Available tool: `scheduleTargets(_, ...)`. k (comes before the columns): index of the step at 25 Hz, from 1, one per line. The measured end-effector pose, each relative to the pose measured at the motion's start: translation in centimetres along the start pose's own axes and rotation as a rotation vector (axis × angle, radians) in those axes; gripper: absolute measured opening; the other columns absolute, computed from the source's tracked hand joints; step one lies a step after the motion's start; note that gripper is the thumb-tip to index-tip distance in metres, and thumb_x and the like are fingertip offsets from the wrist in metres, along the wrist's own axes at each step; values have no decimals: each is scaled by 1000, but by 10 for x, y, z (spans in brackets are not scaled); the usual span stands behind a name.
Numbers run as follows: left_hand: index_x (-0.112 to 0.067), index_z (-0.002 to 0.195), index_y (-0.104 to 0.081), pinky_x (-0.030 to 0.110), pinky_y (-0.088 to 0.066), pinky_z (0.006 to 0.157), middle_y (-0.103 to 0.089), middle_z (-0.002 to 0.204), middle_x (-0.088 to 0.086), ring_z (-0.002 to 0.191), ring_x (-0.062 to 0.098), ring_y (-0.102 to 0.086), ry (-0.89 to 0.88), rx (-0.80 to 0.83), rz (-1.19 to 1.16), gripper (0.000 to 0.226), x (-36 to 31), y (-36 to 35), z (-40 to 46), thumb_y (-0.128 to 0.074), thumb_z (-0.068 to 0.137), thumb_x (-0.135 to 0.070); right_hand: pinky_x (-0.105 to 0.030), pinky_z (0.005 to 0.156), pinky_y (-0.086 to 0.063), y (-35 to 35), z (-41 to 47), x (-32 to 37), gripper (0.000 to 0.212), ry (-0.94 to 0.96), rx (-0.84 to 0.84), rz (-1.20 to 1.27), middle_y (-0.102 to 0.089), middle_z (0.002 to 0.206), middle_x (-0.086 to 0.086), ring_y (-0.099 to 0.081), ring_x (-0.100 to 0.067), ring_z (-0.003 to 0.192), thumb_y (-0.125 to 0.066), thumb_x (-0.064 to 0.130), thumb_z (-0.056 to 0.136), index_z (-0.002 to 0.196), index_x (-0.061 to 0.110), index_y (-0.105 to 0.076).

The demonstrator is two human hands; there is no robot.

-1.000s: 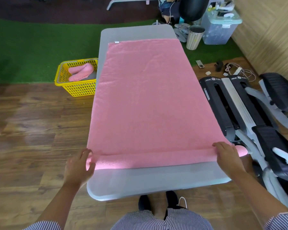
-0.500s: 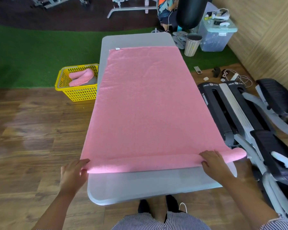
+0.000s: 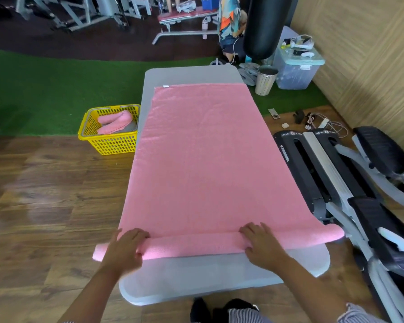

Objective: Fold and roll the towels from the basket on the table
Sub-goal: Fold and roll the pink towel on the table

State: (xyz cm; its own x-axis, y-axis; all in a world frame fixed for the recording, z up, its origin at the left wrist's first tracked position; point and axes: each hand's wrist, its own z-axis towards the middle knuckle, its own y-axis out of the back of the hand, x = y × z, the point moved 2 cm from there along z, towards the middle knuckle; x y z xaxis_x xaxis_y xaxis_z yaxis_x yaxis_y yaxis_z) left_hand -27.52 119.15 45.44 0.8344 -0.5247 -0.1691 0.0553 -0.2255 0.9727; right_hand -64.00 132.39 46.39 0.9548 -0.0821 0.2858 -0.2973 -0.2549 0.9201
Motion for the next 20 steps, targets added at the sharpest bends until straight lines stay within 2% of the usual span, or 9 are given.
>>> scheduleTargets(3,-31,106,-57,51,-41,92,-66,99,-14,92,10,-67,-94,2,-1,58,-17,1,1,-70,49,-28,-48,95,-43,-7,21,35,53,170,-28,-33,-64,108,-1,-64,-18,99,-44,37,66,111,16,-63)
scheduleTargets(5,-31,110,-53,50,-41,93,-67,103,-10,95,11,-67,-103,-23,25,53,-24,5,0,-56,58,-41,-50,90,-47,-8,36,57,55,239,-38,-54,-67,105,-1,-66,-17,95,-41,41,66,108,15,-65)
scheduleTargets(7,-29,121,-54,54,-30,104,-63,120,-6,114,13,-60,-74,28,21,63,-28,10,4,-41,64,-52,-52,99,-40,-7,47,77,61,265,-1,-51,-64,115,-5,-62,-20,105,-35,42,70,115,12,-63)
scheduleTargets(9,-30,138,-44,51,-9,116,-44,143,-10,136,9,-38,-4,108,-16,84,-23,14,2,-26,63,-62,-47,112,-19,-7,57,100,73,262,17,-17,-53,132,-7,-49,-21,123,-25,47,72,129,11,-52)
scheduleTargets(10,-31,142,-38,48,-3,117,-36,149,-12,140,8,-29,22,132,-36,89,-19,15,4,-20,61,-65,-44,114,-12,-7,61,110,76,255,21,2,-49,137,-6,-44,-21,127,-21,49,72,133,12,-48)
scheduleTargets(12,-30,144,-35,48,-4,117,-35,150,-10,139,10,-30,36,112,-32,90,-8,21,11,-16,64,-66,-42,115,-9,-7,75,129,78,242,5,5,-48,138,-5,-43,-20,128,-18,51,71,134,14,-47)
scheduleTargets(16,-21,130,-54,47,-23,106,-58,131,-2,115,20,-58,-40,-44,56,70,44,37,32,-25,76,-56,-46,113,-15,-17,114,170,77,154,-48,30,-52,133,-7,-48,-23,124,-18,50,72,131,14,-51)
scheduleTargets(18,-25,135,-47,45,-23,107,-53,136,-4,119,20,-53,-24,39,75,65,82,54,40,-23,81,-53,-48,112,-18,-21,135,197,73,93,-81,31,-54,132,-8,-50,-25,122,-20,49,74,130,13,-52)
scheduleTargets(20,-29,140,-39,49,-15,114,-44,143,-7,126,18,-47,-53,82,95,65,124,68,45,-17,84,-54,-46,112,-17,-22,150,220,63,13,-107,29,-51,135,-7,-47,-23,124,-28,44,80,132,14,-49)
